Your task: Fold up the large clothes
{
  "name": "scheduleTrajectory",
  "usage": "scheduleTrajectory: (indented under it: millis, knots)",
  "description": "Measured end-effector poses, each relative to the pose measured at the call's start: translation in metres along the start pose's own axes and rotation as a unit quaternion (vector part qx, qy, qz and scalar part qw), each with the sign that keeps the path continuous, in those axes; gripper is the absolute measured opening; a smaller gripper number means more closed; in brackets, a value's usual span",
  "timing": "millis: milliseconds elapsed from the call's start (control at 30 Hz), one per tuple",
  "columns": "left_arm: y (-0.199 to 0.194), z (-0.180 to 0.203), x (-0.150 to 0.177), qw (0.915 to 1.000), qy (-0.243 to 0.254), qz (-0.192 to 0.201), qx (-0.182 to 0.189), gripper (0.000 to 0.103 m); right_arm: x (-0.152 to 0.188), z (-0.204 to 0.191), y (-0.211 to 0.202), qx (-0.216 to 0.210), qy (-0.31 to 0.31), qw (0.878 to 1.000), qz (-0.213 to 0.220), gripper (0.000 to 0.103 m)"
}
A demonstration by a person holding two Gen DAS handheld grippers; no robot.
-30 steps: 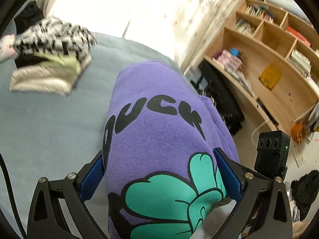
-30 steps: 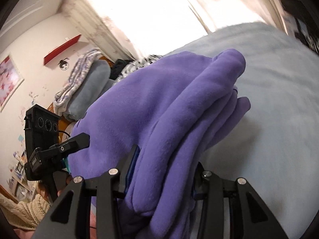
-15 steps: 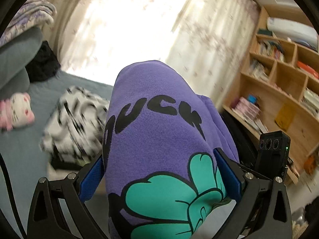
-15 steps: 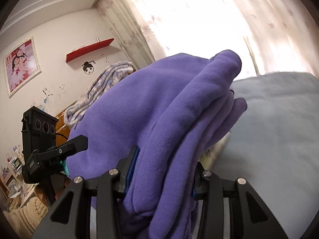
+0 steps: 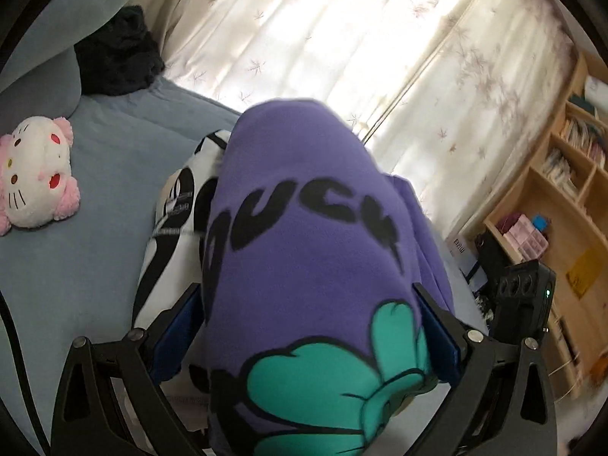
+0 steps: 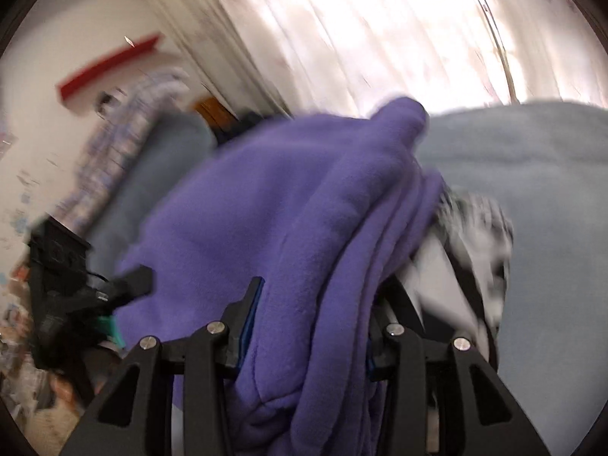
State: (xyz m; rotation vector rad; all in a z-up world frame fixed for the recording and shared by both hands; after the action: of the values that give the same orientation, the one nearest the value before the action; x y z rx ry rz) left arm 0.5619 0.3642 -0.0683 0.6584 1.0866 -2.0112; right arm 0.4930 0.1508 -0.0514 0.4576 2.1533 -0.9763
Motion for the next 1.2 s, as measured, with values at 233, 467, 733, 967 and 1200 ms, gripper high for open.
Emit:
scheduleTrajectory:
  millis: [233,467,733,967,1200]
  knots:
    - [-0.008,0.007,-0.006,0.9996,0.011,-0.002,-0.027,0.103,0.000,-0.005,-0.014,0.033,0.003,0.999,-0.023,0.062]
    - [-0.059,0.033,-0.001,0.9950,0.044,0.014,-0.089,0.102,0.012,-0.002,-0.079,0.092,0.003,0.995,-0.030,0.062]
    - [-0.141,0.094,0.031,0.9909,0.068,0.000,-0.116,0.102,0.047,-0.038,-0.179,0.075,0.028,0.995,-0.067,0.062]
    - [-0.219,0.174,0.065,0.9916,0.087,-0.002,-0.096,0.102,0.066,-0.098,-0.286,0.043,0.020,0.997,-0.068,0.062]
    - [-0.292,0.265,0.116,0.9885,0.133,0.009,-0.072,0.103,0.091,-0.147,-0.385,0.048,-0.031,0.997,-0.049,0.063]
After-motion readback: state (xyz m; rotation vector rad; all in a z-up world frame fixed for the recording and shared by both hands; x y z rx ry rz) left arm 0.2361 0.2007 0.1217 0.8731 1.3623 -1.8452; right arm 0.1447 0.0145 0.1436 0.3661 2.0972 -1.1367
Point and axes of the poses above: each gripper's, at about its wrist camera, not at the fingertips, and y roughly the way its jaws point, z to its right, x to its underside, the point moved 3 cm from there along y, roughly the way its jaws point, and after that the axes turned 2 degrees about z, right-handed, at the moved point
